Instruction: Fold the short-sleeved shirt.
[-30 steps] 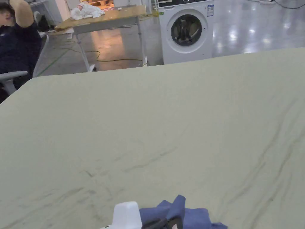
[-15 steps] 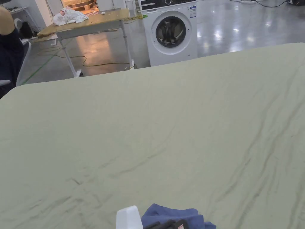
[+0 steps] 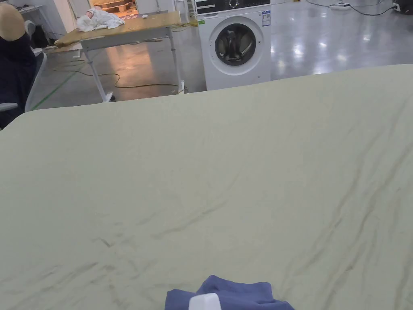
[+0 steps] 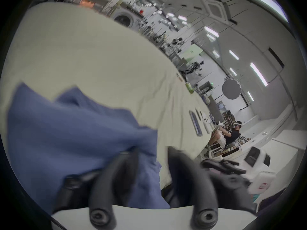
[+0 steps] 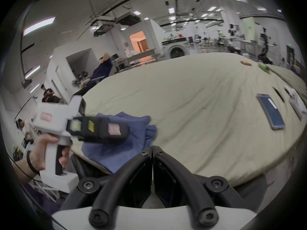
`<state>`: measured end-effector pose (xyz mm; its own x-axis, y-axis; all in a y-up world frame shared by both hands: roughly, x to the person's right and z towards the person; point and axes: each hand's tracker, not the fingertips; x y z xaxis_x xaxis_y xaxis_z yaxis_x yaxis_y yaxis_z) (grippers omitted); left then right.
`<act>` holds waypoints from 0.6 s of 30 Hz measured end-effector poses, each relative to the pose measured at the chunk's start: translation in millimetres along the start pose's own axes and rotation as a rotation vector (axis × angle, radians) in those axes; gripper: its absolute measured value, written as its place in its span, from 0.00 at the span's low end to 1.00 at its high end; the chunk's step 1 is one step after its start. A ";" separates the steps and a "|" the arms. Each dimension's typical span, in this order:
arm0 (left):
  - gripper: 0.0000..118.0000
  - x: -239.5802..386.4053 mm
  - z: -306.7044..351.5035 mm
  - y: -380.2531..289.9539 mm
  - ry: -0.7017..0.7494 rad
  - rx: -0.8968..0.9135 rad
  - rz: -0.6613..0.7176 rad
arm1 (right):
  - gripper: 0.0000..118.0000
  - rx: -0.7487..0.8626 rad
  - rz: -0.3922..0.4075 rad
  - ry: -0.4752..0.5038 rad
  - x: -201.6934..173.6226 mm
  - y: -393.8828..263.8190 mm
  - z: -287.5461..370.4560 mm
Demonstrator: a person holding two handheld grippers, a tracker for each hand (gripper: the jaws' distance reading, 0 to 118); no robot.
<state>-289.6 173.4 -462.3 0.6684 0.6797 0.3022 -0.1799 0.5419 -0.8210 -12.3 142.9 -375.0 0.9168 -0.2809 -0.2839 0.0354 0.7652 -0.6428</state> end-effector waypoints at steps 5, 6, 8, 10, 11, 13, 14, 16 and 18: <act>0.71 -11.6 66.3 13.8 0.020 0.083 -0.039 | 0.00 -0.107 0.090 0.038 -15.3 17.1 -60.9; 0.71 -17.1 77.6 14.0 0.038 0.106 -0.036 | 0.00 -0.151 0.091 0.043 -15.8 19.2 -75.7; 0.72 -29.9 95.3 12.9 0.092 0.157 -0.013 | 0.00 -0.222 0.095 0.052 -15.6 19.7 -99.4; 0.72 -46.5 107.4 15.4 0.129 0.165 0.036 | 0.00 -0.308 0.092 0.034 -9.7 15.7 -119.5; 0.72 -54.0 112.5 16.1 0.139 0.171 0.075 | 0.00 -0.325 0.073 0.034 -6.1 15.8 -124.7; 0.72 -70.0 122.0 17.6 0.123 0.182 0.151 | 0.00 -0.348 -0.007 0.056 1.0 24.8 -121.7; 0.72 -76.8 123.8 18.7 0.112 0.176 0.182 | 0.00 -0.350 0.010 0.058 2.0 28.7 -120.7; 0.72 -87.1 121.9 17.7 0.102 0.175 0.190 | 0.00 -0.356 0.048 0.052 -1.2 26.2 -123.6; 0.71 -95.2 112.9 18.6 0.102 0.170 0.201 | 0.00 -0.348 0.054 0.039 -4.4 24.1 -121.0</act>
<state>-438.0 174.5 -451.6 0.6747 0.7332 0.0843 -0.4290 0.4825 -0.7636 -63.6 92.5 -475.4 0.8974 -0.2726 -0.3470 -0.1566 0.5384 -0.8280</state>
